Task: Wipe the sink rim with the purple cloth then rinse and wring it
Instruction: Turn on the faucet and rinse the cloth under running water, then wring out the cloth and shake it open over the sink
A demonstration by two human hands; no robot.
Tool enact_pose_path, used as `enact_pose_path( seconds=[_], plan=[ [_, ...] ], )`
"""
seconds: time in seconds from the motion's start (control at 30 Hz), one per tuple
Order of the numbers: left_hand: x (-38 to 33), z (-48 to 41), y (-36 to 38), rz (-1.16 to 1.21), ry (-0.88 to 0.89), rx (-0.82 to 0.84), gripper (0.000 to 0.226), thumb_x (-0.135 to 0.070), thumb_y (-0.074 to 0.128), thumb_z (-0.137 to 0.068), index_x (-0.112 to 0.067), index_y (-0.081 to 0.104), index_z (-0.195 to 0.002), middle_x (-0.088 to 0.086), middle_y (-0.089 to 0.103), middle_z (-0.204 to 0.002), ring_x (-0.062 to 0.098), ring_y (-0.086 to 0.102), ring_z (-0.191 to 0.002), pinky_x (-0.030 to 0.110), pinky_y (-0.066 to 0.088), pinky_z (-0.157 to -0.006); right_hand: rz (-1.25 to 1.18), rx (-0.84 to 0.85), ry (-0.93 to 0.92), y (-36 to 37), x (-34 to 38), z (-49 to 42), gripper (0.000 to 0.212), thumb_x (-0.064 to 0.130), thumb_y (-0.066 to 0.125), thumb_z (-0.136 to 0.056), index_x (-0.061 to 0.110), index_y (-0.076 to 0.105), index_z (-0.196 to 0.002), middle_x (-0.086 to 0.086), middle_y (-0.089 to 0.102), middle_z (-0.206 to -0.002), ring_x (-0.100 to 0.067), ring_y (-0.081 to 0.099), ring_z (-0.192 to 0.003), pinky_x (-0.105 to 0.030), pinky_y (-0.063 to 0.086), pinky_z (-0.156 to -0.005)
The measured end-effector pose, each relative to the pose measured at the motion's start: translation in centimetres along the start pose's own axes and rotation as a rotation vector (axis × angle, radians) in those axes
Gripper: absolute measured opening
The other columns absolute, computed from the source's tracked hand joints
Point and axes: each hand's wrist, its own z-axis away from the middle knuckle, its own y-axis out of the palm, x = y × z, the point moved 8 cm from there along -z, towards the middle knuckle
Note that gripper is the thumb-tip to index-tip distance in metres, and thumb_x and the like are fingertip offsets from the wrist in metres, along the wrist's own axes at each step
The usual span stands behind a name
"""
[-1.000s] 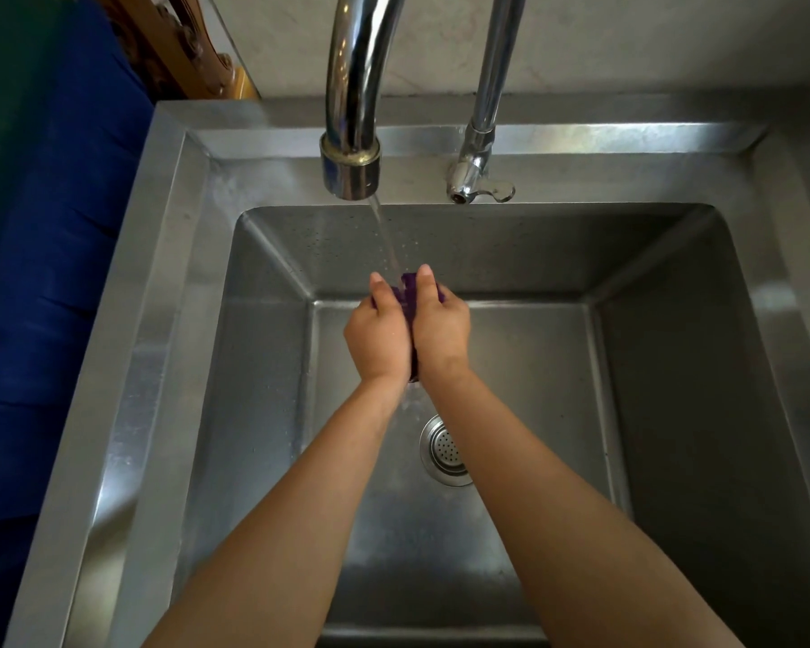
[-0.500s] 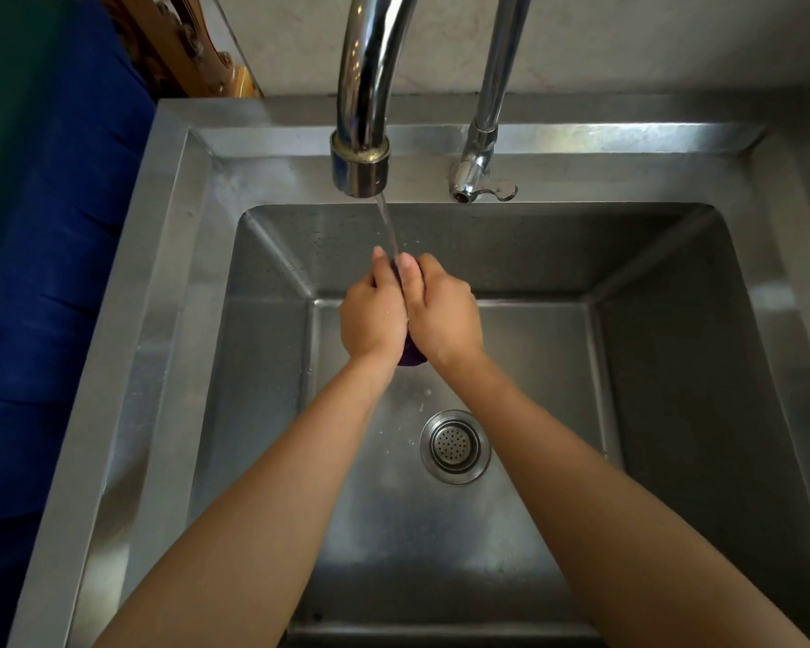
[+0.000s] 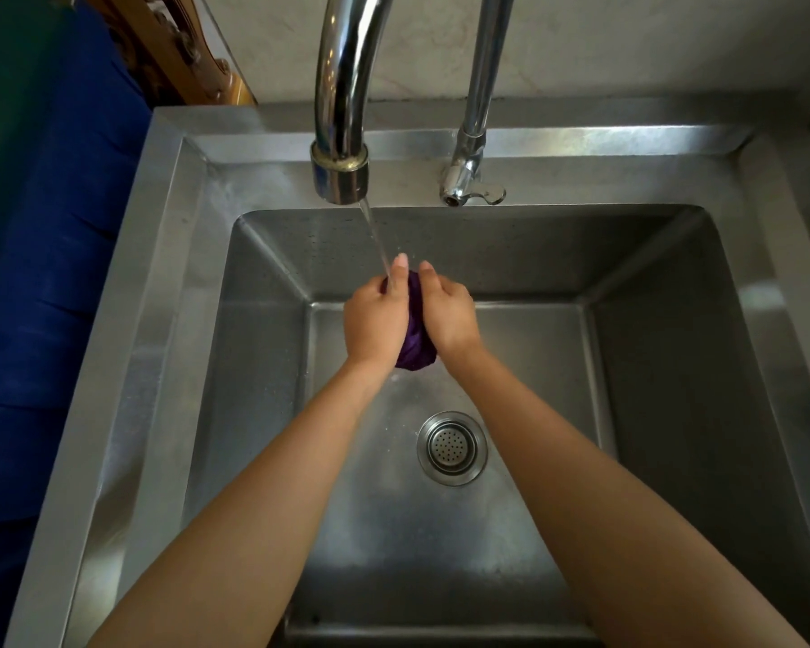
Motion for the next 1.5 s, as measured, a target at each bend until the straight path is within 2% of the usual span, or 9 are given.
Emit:
enact_pose_path(
  seconds=[0.1, 0.27, 0.57, 0.7, 0.83, 1.1, 1.27, 1.37, 1.5],
  plan=[
    [1.8, -0.2, 0.6, 0.233, -0.198, 0.077, 0.039, -0.052, 0.053, -0.085, -0.020, 0.055, -0.062, -0.004, 0.059, -0.065, 0.012, 0.058, -0.065, 0.024, 0.044, -0.060, 0.071, 0.099, 0.021, -0.9, 0.1, -0.4, 0.057, 0.050, 0.027, -0.096, 0.007, 0.054, -0.120, -0.012, 0.059, -0.120, -0.025, 0.054, -0.113, -0.029, 0.038, -0.091],
    [4.5, 0.5, 2.6, 0.583, -0.515, 0.349, 0.064, -0.068, 0.060, -0.068, -0.017, 0.064, -0.107, 0.005, 0.072, -0.104, 0.018, 0.069, -0.093, 0.034, 0.053, -0.086, -0.043, -0.170, -0.090, -6.8, 3.3, -0.8, 0.053, 0.049, 0.023, -0.096, 0.011, 0.054, -0.115, -0.009, 0.067, -0.101, -0.024, 0.063, -0.095, -0.043, 0.047, -0.094],
    [3.2, 1.5, 3.9, 0.817, -0.534, 0.497, 0.014, -0.030, 0.060, -0.086, -0.018, 0.065, -0.090, -0.002, 0.075, -0.079, 0.012, 0.070, -0.080, 0.030, 0.053, -0.080, -0.017, 0.001, -0.118, -6.8, 7.6, -2.1, 0.030, 0.029, 0.034, -0.099, 0.008, 0.055, -0.104, -0.001, 0.065, -0.074, -0.009, 0.051, -0.057, -0.020, 0.043, -0.055],
    [2.8, 1.3, 4.1, 0.836, -0.490, 0.515, 0.022, -0.030, 0.056, -0.087, -0.014, 0.065, -0.098, 0.000, 0.074, -0.088, 0.015, 0.068, -0.088, 0.031, 0.052, -0.085, -0.201, 0.004, -0.102, -6.8, 6.5, -2.4, 0.028, 0.024, 0.035, -0.099, 0.006, 0.056, -0.105, -0.001, 0.065, -0.070, -0.007, 0.047, -0.053, -0.016, 0.040, -0.048],
    [2.7, 0.9, 3.9, 0.862, -0.493, 0.488, 0.022, -0.031, 0.056, -0.086, -0.014, 0.065, -0.097, 0.000, 0.074, -0.087, 0.014, 0.068, -0.086, 0.030, 0.053, -0.083, -0.421, 0.069, -0.067, -6.6, 5.7, -2.9, 0.025, 0.020, 0.038, -0.099, 0.014, 0.053, -0.080, 0.000, 0.062, -0.057, -0.007, 0.043, -0.047, -0.018, 0.034, -0.042],
    [1.2, 0.7, 3.6, 0.820, -0.373, 0.511, 0.013, -0.018, 0.054, -0.088, -0.013, 0.063, -0.097, -0.003, 0.074, -0.080, 0.011, 0.069, -0.079, 0.024, 0.053, -0.078, -0.616, 0.226, 0.028, -6.0, 5.0, -2.6, 0.025, 0.022, 0.037, -0.099, 0.015, 0.051, -0.079, -0.001, 0.059, -0.055, -0.012, 0.038, -0.052, -0.023, 0.031, -0.051],
    [0.5, 1.3, 3.8, 0.736, -0.285, 0.581, 0.016, -0.024, 0.056, -0.087, -0.014, 0.064, -0.097, -0.003, 0.074, -0.084, 0.012, 0.068, -0.085, 0.024, 0.053, -0.080, -0.037, 0.261, -0.022, -5.6, 2.5, -1.0, 0.057, 0.058, 0.031, -0.091, 0.018, 0.048, -0.128, -0.001, 0.063, -0.118, -0.016, 0.059, -0.105, -0.036, 0.049, -0.093],
    [-0.4, 2.9, 4.8, 0.757, -0.330, 0.628, 0.033, -0.037, 0.043, -0.094, -0.014, 0.067, -0.090, -0.001, 0.075, -0.081, 0.010, 0.070, -0.079, 0.024, 0.055, -0.081, -0.031, 0.359, -0.086, -4.0, 0.3, 2.1, 0.047, 0.046, 0.037, -0.095, 0.023, 0.042, -0.135, 0.003, 0.055, -0.127, -0.012, 0.055, -0.114, -0.032, 0.045, -0.099],
    [0.5, 3.7, 5.0, 0.602, -0.295, 0.469, 0.016, -0.025, 0.048, -0.094, -0.015, 0.060, -0.095, 0.002, 0.068, -0.086, 0.012, 0.066, -0.076, 0.027, 0.054, -0.072, 0.034, 0.144, -0.161, -6.6, -1.4, 3.1, 0.036, 0.023, 0.050, -0.094, 0.013, 0.051, -0.128, -0.008, 0.064, -0.117, -0.019, 0.060, -0.108, -0.035, 0.047, -0.099]
  ],
)
